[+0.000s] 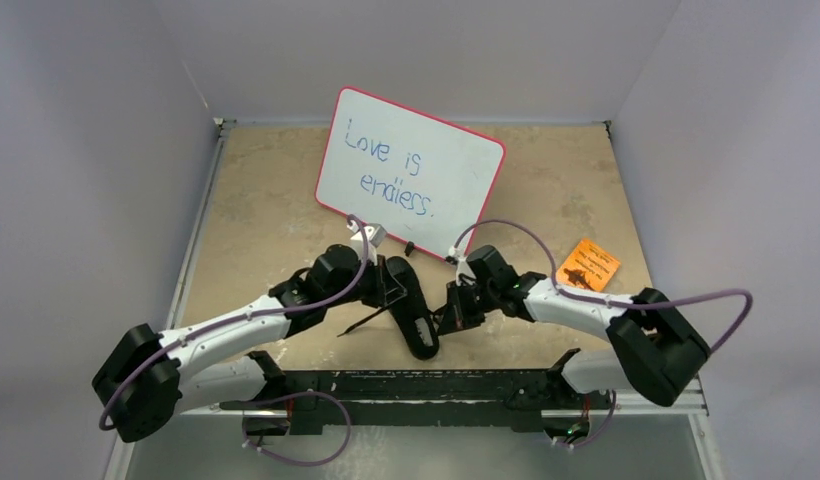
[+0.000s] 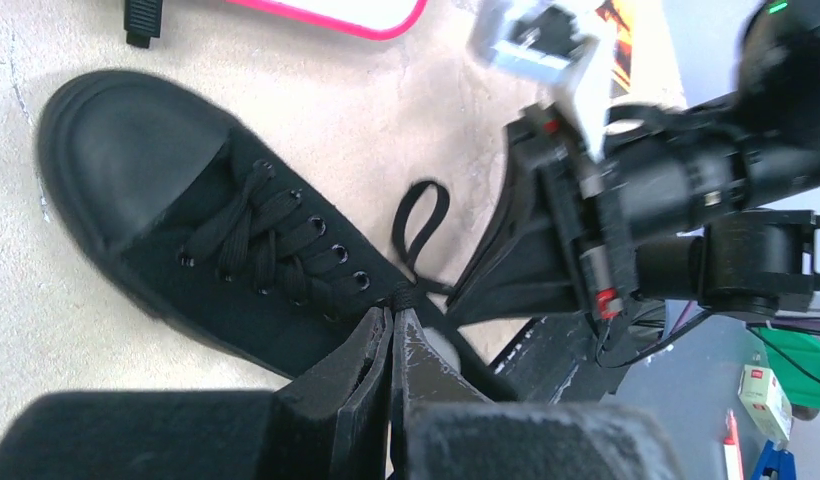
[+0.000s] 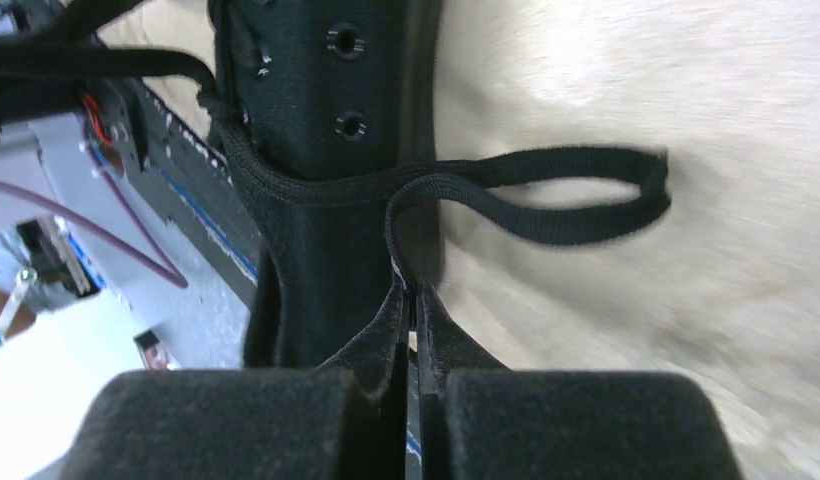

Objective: Tie the shoes

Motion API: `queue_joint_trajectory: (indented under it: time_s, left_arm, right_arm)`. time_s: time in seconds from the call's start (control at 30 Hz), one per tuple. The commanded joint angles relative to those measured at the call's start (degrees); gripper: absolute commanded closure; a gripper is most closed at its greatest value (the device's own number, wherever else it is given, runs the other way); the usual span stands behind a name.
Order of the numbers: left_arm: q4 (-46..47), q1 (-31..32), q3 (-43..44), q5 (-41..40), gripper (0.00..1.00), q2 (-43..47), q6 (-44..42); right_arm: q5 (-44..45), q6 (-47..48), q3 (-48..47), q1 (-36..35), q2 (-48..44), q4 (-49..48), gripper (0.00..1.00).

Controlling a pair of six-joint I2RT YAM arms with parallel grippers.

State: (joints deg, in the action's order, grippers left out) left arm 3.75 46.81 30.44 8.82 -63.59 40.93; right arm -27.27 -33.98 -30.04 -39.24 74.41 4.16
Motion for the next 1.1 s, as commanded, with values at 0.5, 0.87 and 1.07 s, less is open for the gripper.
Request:
queue_joint_trajectory:
  time_s: [0.5,0.87,1.07]
  left_arm:
    - [12.38,5.55,-4.61,-0.29,1.00,2.43,-9.86]
    - [25.74,6.54,-14.35,-4.81,1.00,8.63,-26.55]
    - [30.83,7.31,-15.99,-6.87,1.00,7.93,-26.95]
  right_arm:
    - [12.12,7.68,-20.97,-0.48,-10.44,17.83,1.00]
    - [-2.31,13.98,-51.90,-0.59,16.16,21.70,1.00]
    - [-7.59,11.18,-56.67,-2.44,25.79,23.17,1.00]
